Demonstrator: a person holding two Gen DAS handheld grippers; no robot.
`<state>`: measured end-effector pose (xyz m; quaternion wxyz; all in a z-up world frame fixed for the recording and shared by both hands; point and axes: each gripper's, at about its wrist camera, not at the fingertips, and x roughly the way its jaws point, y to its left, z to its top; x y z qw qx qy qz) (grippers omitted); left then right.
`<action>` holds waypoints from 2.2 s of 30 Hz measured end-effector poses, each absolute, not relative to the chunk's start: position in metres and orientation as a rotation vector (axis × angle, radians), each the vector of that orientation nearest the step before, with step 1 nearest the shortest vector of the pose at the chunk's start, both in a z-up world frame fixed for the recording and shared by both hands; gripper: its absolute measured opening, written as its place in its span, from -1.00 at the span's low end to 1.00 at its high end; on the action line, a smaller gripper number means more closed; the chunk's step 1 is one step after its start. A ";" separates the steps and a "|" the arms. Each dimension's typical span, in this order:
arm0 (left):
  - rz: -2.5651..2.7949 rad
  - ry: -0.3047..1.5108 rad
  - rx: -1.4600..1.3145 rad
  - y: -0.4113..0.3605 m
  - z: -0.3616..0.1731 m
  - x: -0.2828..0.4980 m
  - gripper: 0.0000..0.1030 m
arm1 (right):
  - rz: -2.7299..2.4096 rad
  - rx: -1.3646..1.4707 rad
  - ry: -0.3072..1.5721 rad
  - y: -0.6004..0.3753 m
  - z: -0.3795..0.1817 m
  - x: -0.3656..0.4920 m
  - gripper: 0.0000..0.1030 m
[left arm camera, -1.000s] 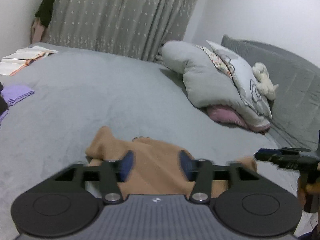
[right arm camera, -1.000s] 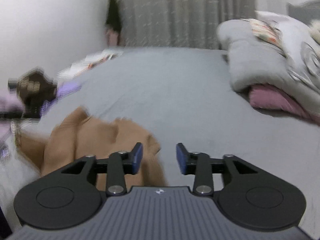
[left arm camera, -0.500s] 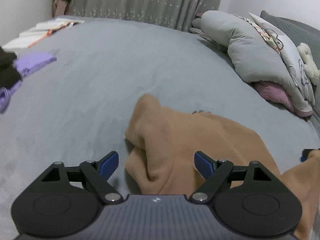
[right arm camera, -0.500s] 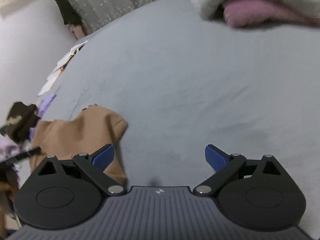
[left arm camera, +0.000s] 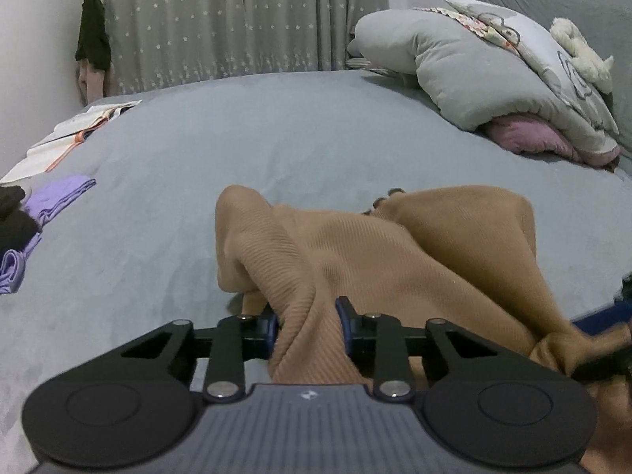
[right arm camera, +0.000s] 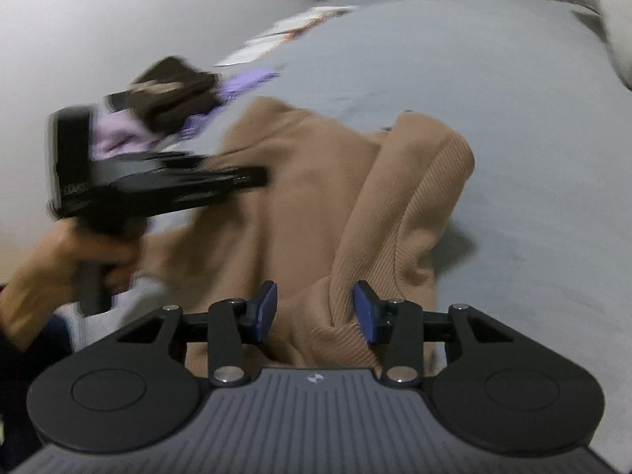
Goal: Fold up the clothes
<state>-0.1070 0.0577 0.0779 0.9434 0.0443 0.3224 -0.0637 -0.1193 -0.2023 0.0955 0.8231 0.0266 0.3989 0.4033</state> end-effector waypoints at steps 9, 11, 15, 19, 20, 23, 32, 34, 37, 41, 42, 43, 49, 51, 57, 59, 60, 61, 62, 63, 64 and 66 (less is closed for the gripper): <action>-0.123 0.652 0.091 0.051 0.082 -0.103 -0.46 | 0.648 0.198 0.714 -0.251 0.092 -0.081 0.64; -0.123 0.658 0.091 0.052 0.081 -0.101 -0.46 | 0.476 0.238 0.787 -0.265 0.061 -0.052 0.64; -0.126 0.676 0.096 0.053 0.077 -0.098 -0.46 | 0.399 0.426 0.842 -0.282 0.018 -0.034 0.70; -0.129 0.684 0.103 0.054 0.072 -0.095 -0.46 | 0.512 0.340 0.842 -0.250 0.025 -0.045 -0.22; -0.130 0.682 0.102 0.055 0.072 -0.095 -0.46 | 0.530 0.292 0.841 -0.239 0.028 -0.050 -0.23; -0.136 0.663 0.069 0.059 0.075 -0.096 -0.56 | 0.562 0.167 0.764 -0.214 0.045 -0.071 -0.64; -0.169 0.503 -0.108 0.086 0.115 -0.113 -0.62 | 0.504 0.013 0.400 -0.232 0.127 -0.130 -0.75; -0.202 0.446 -0.151 0.092 0.128 -0.120 -0.62 | 0.441 -0.081 0.292 -0.234 0.146 -0.149 -0.75; -0.252 0.380 -0.216 0.096 0.147 -0.128 -0.62 | 0.314 -0.268 0.111 -0.233 0.175 -0.175 -0.75; -0.316 0.210 -0.206 0.081 0.204 -0.166 -0.62 | 0.179 -0.407 -0.126 -0.240 0.212 -0.225 -0.75; -0.318 0.191 -0.191 0.077 0.213 -0.173 -0.62 | 0.155 -0.433 -0.176 -0.242 0.220 -0.239 -0.75; -0.327 0.145 -0.168 0.070 0.233 -0.190 -0.62 | 0.135 -0.458 -0.221 -0.246 0.228 -0.252 -0.75; -0.339 -0.013 -0.125 0.068 0.272 -0.249 -0.61 | 0.062 -0.558 -0.351 -0.253 0.253 -0.299 -0.72; -0.296 0.022 -0.116 0.071 0.266 -0.243 -0.61 | 0.115 -0.546 -0.294 -0.249 0.246 -0.293 -0.71; -0.196 0.470 -0.087 0.093 0.180 -0.165 -0.60 | 0.440 -0.434 0.166 -0.248 0.182 -0.225 -0.54; -0.182 0.564 -0.072 0.102 0.154 -0.151 -0.60 | 0.448 -0.330 0.228 -0.270 0.178 -0.202 -0.53; -0.176 0.578 -0.061 0.104 0.151 -0.149 -0.60 | 0.454 -0.273 0.257 -0.284 0.179 -0.191 -0.51; -0.169 0.576 -0.049 0.107 0.151 -0.148 -0.60 | 0.464 -0.201 0.296 -0.303 0.181 -0.179 -0.51; -0.163 0.573 -0.037 0.110 0.150 -0.146 -0.60 | 0.465 -0.159 0.324 -0.313 0.180 -0.170 -0.49; -0.154 0.565 -0.038 0.113 0.151 -0.145 -0.60 | 0.451 -0.133 0.368 -0.319 0.174 -0.158 -0.45; -0.151 0.573 -0.045 0.115 0.150 -0.143 -0.59 | 0.436 -0.114 0.423 -0.322 0.166 -0.147 -0.41; -0.148 0.592 -0.060 0.119 0.145 -0.138 -0.43 | 0.419 -0.076 0.536 -0.321 0.144 -0.125 -0.33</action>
